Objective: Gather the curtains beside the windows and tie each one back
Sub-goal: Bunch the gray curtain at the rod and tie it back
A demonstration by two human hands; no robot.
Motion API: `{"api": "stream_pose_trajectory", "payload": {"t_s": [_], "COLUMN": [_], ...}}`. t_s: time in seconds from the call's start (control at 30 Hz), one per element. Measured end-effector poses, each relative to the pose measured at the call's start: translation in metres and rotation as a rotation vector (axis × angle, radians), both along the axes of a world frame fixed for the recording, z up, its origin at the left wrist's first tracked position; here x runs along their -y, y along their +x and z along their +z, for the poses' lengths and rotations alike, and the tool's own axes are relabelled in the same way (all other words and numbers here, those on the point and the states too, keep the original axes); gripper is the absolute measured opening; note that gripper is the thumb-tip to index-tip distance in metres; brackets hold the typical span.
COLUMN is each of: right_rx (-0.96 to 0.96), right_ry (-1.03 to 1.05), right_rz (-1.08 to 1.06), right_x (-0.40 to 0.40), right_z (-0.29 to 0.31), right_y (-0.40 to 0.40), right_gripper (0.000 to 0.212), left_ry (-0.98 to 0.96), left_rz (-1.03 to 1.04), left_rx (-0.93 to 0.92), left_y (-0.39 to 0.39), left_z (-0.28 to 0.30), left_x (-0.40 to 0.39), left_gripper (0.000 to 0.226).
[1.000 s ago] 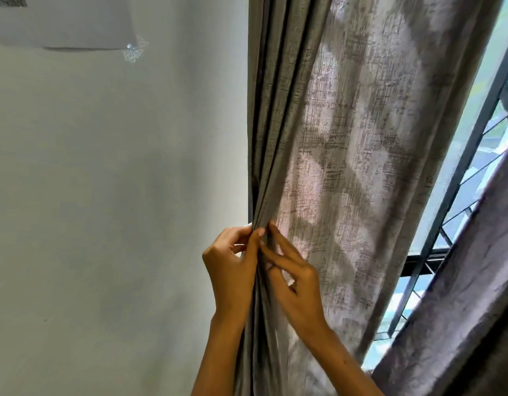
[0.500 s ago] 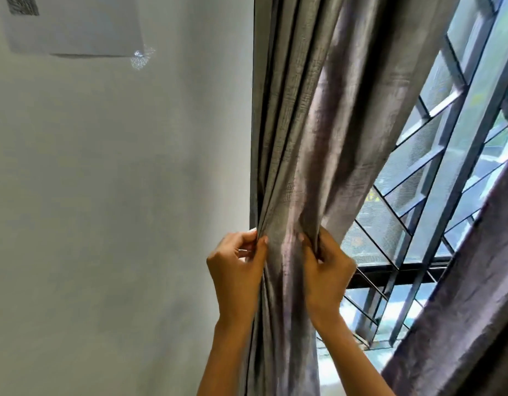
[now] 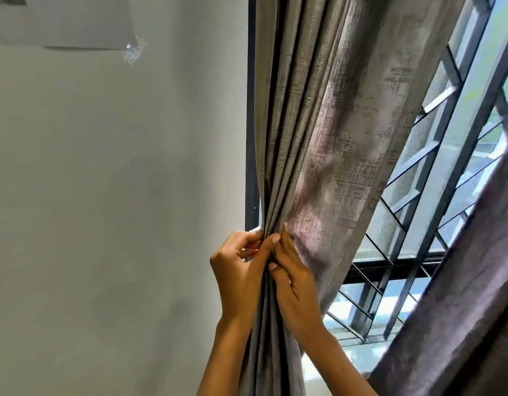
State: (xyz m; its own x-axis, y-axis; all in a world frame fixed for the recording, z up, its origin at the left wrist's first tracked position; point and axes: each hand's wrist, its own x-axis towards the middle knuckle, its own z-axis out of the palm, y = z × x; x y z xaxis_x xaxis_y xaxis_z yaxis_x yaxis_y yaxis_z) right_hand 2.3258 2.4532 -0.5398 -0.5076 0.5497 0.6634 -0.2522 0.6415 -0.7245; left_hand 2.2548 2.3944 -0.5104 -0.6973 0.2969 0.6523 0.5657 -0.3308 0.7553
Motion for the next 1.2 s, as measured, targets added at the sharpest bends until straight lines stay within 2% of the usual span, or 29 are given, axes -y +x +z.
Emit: {"api": "stream_pose_trajectory", "payload": {"t_s": [0.17, 0.27, 0.37, 0.4, 0.47, 0.53, 0.6, 0.63, 0.7, 0.8, 0.87, 1.0, 1.13, 1.2], "right_rx": [-0.048, -0.049, -0.085, -0.088, -0.094, -0.089, -0.09, -0.12, -0.213, -0.288, -0.306, -0.273, -0.245, -0.219], "right_ry": [-0.065, -0.062, -0.011, -0.018, -0.103, -0.186, -0.244, -0.287, -0.325, -0.256, -0.209, -0.193, -0.021, 0.047], "right_rz": [-0.011, 0.022, -0.183, -0.291, -0.392, -0.329, -0.268, -0.226, -0.184, -0.316, -0.428, -0.427, -0.603, -0.608], "right_x": [-0.007, -0.011, -0.022, -0.026, -0.038, -0.049, -0.054, -0.054, -0.052, -0.04, -0.032, -0.027, -0.037, -0.036], "right_z": [0.003, 0.004, 0.002, 0.003, 0.005, 0.009, 0.015, 0.018, 0.022, 0.019, 0.012, 0.003, 0.001, 0.002], "right_y": [0.003, 0.003, 0.001, 0.001, 0.0, 0.0, 0.0, 0.0, 0.001, 0.004, 0.005, 0.01, 0.016, 0.016], "right_gripper": [0.047, 0.04, 0.039, 0.044, 0.07, 0.089, 0.095, 0.092, 0.072, 0.038, 0.027, 0.041, 0.043, 0.048], "left_ry": [-0.026, -0.035, -0.048, -0.044, -0.026, -0.011, -0.007, -0.005, -0.008, -0.019, -0.025, -0.061, -0.068, -0.069], "left_rz": [-0.022, 0.033, 0.079, 0.073, 0.041, 0.008, -0.015, -0.021, -0.016, 0.029, 0.054, 0.051, 0.04, 0.034], "left_rx": [-0.013, -0.051, -0.124, -0.132, -0.131, -0.133, -0.134, -0.132, -0.128, -0.127, -0.133, -0.139, -0.122, -0.118], "left_y": [-0.001, -0.004, -0.006, -0.005, -0.004, -0.003, -0.003, -0.004, -0.006, -0.007, -0.007, -0.008, -0.008, -0.009], "left_z": [0.0, 0.002, 0.005, 0.005, 0.005, 0.004, 0.002, 0.002, 0.001, -0.001, -0.002, -0.005, -0.003, -0.003], "left_x": [-0.001, -0.003, -0.004, -0.004, -0.004, -0.004, -0.004, -0.004, -0.005, -0.007, -0.008, -0.009, -0.008, -0.008], "left_gripper": [0.033, 0.027, 0.024, 0.024, 0.023, 0.022, 0.022, 0.023, 0.029, 0.032, 0.033, 0.032, 0.03, 0.029]}}
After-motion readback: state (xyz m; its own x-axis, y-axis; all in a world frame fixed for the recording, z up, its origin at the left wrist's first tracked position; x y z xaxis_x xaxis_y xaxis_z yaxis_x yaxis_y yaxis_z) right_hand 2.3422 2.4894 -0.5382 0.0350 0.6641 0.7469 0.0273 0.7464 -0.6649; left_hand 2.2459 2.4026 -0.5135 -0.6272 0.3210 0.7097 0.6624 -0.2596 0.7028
